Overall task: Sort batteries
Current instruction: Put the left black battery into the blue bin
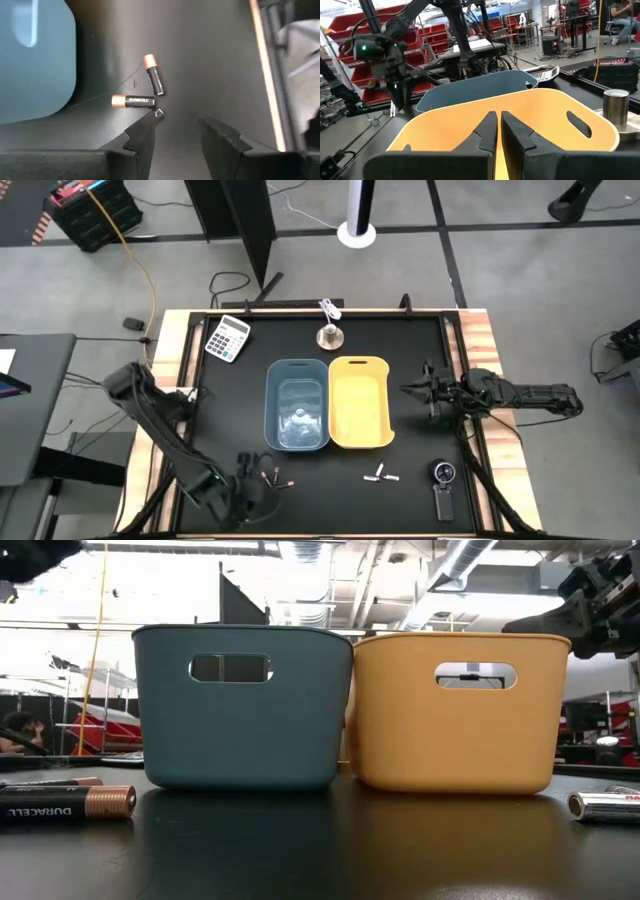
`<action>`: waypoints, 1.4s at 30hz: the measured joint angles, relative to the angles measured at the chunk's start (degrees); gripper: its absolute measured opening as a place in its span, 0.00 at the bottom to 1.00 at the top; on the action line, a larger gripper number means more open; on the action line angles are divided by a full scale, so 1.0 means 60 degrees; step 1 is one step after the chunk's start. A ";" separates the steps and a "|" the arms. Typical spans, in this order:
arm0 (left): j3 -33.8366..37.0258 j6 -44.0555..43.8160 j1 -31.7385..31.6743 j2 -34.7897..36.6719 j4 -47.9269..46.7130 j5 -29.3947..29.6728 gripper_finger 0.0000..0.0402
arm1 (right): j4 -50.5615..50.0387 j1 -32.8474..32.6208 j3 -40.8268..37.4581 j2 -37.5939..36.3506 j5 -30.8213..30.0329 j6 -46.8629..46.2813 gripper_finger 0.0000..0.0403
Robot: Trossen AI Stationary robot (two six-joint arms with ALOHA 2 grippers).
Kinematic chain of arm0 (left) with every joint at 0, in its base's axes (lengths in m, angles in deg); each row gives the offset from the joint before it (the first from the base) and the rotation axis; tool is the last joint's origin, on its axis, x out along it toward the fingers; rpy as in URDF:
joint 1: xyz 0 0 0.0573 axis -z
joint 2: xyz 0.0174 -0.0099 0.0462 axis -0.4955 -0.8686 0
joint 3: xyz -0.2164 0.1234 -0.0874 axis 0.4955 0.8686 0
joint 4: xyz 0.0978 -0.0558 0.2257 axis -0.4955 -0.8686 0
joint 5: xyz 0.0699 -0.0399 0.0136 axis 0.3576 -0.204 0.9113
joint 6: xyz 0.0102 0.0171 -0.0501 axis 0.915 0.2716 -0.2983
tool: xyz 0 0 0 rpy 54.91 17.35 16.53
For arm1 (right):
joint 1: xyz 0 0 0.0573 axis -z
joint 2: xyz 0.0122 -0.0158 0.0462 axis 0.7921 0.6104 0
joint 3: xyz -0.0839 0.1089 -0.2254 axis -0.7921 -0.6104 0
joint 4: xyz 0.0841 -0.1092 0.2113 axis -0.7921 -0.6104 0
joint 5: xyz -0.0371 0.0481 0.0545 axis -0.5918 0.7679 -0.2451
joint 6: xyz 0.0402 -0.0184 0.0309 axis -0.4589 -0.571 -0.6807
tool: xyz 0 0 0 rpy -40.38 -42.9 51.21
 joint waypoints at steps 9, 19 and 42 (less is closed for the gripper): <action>-0.0083 0.0024 -0.0371 -0.0760 -0.1023 -0.0751 0.36 | -0.0076 0.0000 0.0016 0.0000 0.0004 -0.0057 0.11; 0.0345 0.0467 -0.0641 -0.0763 -0.0852 -0.0850 0.37 | -0.0236 0.0000 0.0027 0.0000 0.0011 -0.0201 0.11; 0.1551 0.1286 -0.0879 -0.0763 0.1076 -0.0966 0.39 | -0.0339 0.0000 0.0038 0.0004 0.0033 -0.0348 0.11</action>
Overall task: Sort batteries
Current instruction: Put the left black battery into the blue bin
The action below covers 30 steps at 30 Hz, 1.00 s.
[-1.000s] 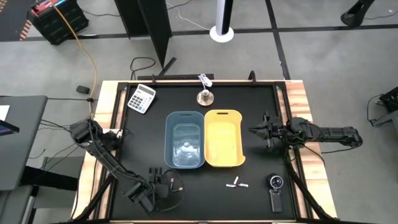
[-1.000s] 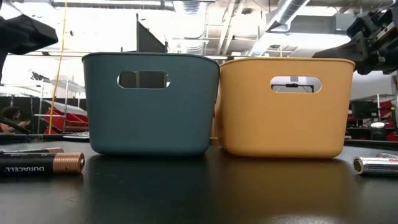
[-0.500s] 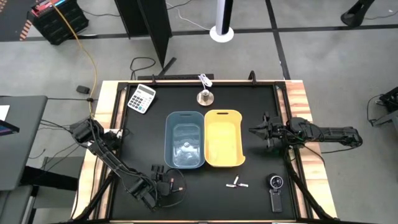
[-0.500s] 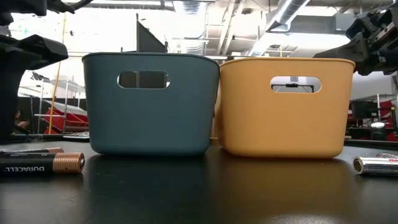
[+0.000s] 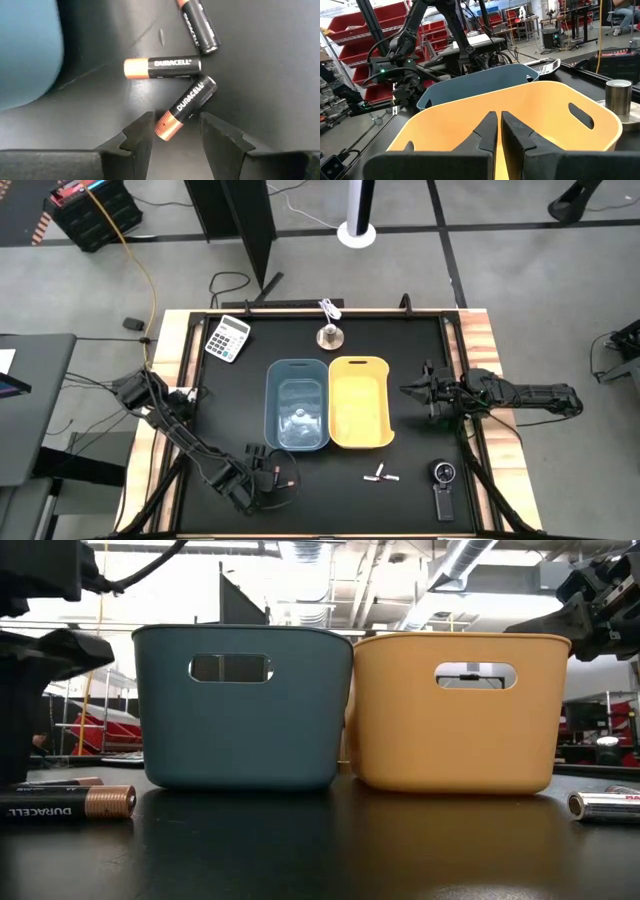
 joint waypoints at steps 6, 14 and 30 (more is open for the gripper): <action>0.0312 -0.0280 -0.0094 0.0038 0.0497 -0.0243 0.36 | -0.0007 0.0000 0.0000 0.0000 0.0000 0.0001 0.11; 0.0371 -0.0539 -0.0087 0.0031 0.0629 -0.0365 0.27 | -0.0007 0.0000 0.0000 0.0000 0.0000 0.0005 0.11; 0.0378 -0.0859 -0.0091 0.0018 0.0580 -0.0700 0.12 | -0.0011 0.0000 0.0000 0.0000 0.0000 0.0005 0.11</action>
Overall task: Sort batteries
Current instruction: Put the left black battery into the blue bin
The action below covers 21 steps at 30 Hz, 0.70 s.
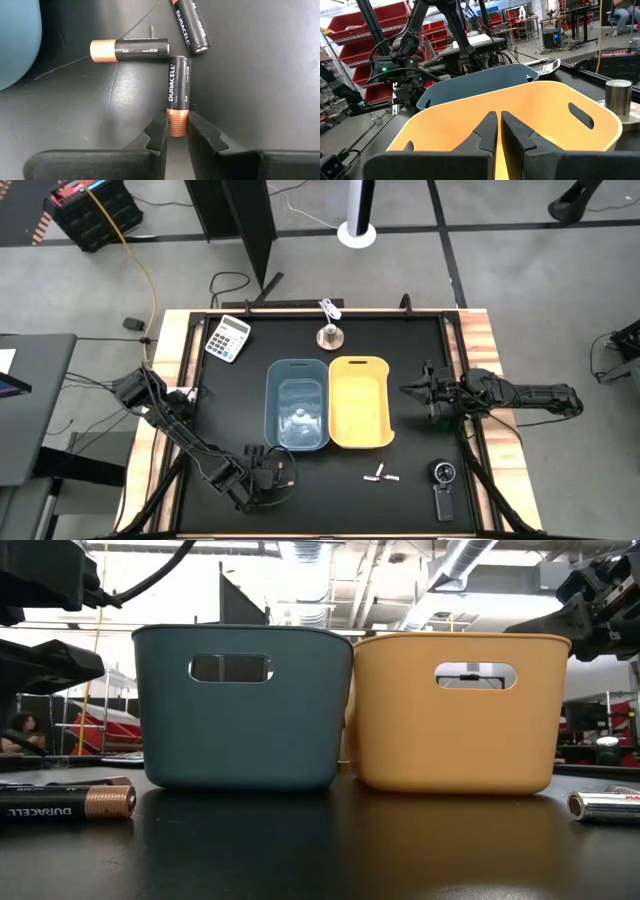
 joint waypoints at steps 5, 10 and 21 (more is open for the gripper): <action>0.0004 -0.0005 -0.0004 0.0000 -0.0004 -0.0119 0.12 | 0.0000 0.0000 0.0000 0.0000 0.0000 0.0000 0.11; 0.0007 -0.0018 -0.0004 0.0000 -0.0049 -0.0223 0.12 | 0.0000 0.0000 0.0000 0.0000 -0.0004 0.0000 0.11; 0.0029 -0.0154 -0.0011 0.0268 -0.0281 -0.0485 0.12 | 0.0000 -0.0003 0.0000 0.0000 -0.0004 0.0000 0.11</action>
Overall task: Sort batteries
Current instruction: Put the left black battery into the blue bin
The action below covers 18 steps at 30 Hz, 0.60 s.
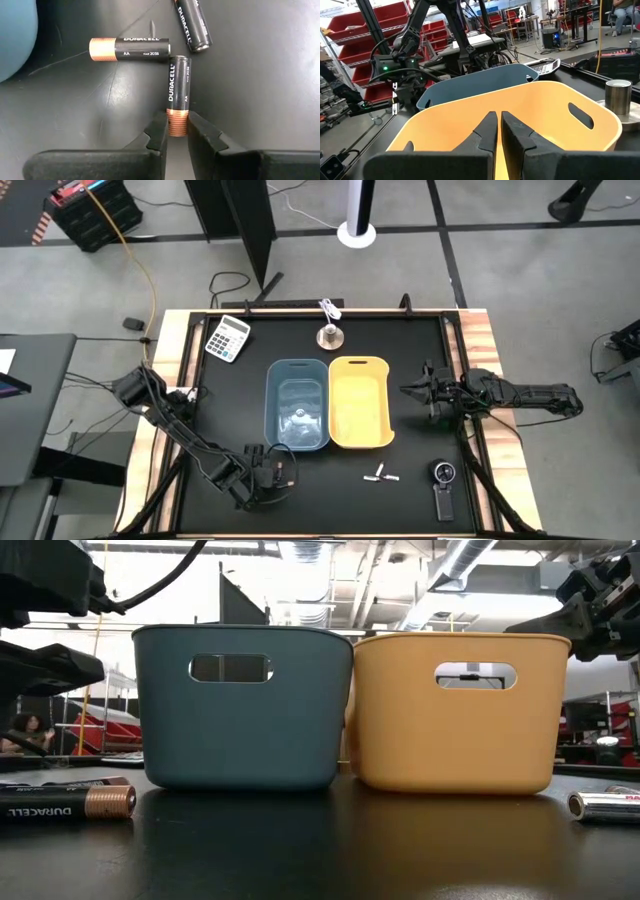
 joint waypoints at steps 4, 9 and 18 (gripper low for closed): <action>0.0007 -0.0069 0.0015 0.0129 -0.0212 -0.0139 0.11 | 0.0000 0.0003 0.0000 0.0000 -0.0004 0.0000 0.11; 0.0007 -0.0175 0.0015 0.0165 -0.0350 -0.0159 0.10 | 0.0000 0.0003 0.0000 0.0000 -0.0004 0.0004 0.11; 0.0007 -0.0178 0.0015 0.0173 -0.0350 -0.0173 0.10 | 0.0000 0.0003 0.0000 0.0004 -0.0004 0.0003 0.11</action>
